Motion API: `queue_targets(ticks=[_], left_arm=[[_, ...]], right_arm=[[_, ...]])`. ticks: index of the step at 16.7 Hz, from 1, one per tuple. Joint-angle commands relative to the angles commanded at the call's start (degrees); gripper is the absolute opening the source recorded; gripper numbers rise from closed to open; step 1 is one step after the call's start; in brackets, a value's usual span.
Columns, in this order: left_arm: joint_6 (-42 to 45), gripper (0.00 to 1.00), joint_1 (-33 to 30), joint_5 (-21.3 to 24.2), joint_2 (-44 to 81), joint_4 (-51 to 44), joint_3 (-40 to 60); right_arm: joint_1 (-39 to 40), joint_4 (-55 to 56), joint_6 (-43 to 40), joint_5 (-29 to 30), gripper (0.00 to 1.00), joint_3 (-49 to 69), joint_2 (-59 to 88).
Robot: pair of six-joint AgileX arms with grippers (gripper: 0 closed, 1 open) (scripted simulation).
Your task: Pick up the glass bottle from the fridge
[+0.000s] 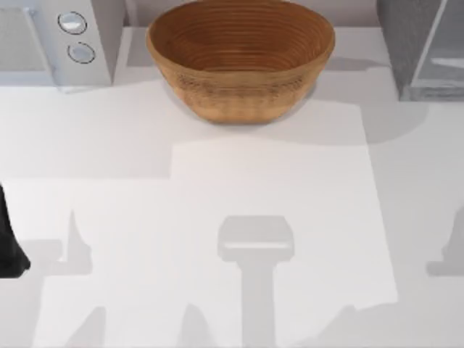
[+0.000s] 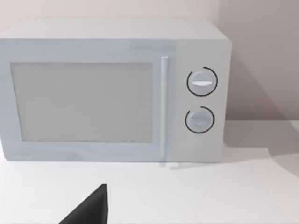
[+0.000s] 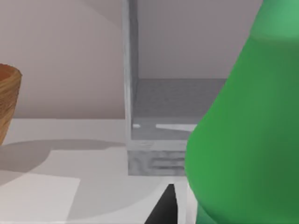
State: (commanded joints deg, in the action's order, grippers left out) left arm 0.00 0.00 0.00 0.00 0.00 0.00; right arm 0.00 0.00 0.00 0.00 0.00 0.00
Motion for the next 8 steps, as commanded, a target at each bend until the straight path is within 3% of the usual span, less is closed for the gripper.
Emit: queue_targets(ticks=[4, 8], left_arm=[[0.0, 1.00, 0.0, 0.0, 0.0, 0.0, 0.0], [0.0, 1.00, 0.0, 0.0, 0.0, 0.0, 0.0]], right_arm=[[0.3, 0.6, 0.2, 0.4, 0.00, 0.5, 0.8], [7.2, 4.8, 1.2, 7.2, 0.00, 3.3, 9.2]])
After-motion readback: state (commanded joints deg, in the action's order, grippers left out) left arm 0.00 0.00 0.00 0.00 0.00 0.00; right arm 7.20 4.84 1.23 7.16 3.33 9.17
